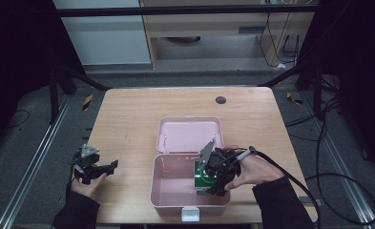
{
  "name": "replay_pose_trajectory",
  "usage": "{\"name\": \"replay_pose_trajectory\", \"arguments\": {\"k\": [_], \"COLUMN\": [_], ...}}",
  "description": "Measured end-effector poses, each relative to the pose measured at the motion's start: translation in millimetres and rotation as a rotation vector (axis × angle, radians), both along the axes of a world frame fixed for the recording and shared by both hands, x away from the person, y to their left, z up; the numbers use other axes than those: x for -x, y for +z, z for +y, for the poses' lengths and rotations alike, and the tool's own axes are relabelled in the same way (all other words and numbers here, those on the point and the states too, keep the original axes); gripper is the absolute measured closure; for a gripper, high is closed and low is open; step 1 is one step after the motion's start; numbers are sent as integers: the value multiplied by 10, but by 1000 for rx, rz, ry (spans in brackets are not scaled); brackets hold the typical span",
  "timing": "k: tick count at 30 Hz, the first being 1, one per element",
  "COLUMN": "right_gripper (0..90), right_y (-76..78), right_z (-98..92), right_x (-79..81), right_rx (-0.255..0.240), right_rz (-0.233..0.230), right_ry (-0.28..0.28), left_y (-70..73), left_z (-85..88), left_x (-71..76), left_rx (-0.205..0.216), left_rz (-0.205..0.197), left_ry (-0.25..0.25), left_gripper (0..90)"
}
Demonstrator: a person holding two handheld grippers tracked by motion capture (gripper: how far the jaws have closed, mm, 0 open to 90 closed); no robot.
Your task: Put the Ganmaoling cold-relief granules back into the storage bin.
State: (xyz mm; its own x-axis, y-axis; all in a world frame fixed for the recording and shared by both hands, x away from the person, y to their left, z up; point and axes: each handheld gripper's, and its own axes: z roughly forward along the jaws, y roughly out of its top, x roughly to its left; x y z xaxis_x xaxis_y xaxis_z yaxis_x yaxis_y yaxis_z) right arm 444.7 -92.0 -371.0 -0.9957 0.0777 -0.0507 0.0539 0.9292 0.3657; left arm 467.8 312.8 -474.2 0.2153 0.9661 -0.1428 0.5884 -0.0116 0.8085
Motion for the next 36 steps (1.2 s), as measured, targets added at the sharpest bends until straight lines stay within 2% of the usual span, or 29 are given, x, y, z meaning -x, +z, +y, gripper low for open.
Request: {"name": "replay_pose_trajectory", "arguments": {"k": [4,14,21,26,30,32,36], "right_gripper": [159,156,153,141,124,127,138], "right_y": [-67,-157,-192,-221,-251,-209,-134], "right_z": [-26,17,33,41,48,34,10], "right_x": [-16,-17,-37,-55,-76,-78,-67], "right_rx": [-6,26,29,48,84,49,21], "right_rz": [6,16,20,30,26,28,15], "right_ry": [1,14,24,19,15,9,0], "left_y": [-1,-1,0,0,-1,0,0], "left_z": [2,8,6,9,6,8,3], "left_x": [0,1,1,2,2,2,2], "left_rx": [0,-1,0,0,3,0,2], "left_rz": [-1,0,-1,0,-3,0,-1], "left_ry": [1,-1,-1,-3,-2,-3,-3], "left_gripper": [194,194,194,193,193,193,193]}}
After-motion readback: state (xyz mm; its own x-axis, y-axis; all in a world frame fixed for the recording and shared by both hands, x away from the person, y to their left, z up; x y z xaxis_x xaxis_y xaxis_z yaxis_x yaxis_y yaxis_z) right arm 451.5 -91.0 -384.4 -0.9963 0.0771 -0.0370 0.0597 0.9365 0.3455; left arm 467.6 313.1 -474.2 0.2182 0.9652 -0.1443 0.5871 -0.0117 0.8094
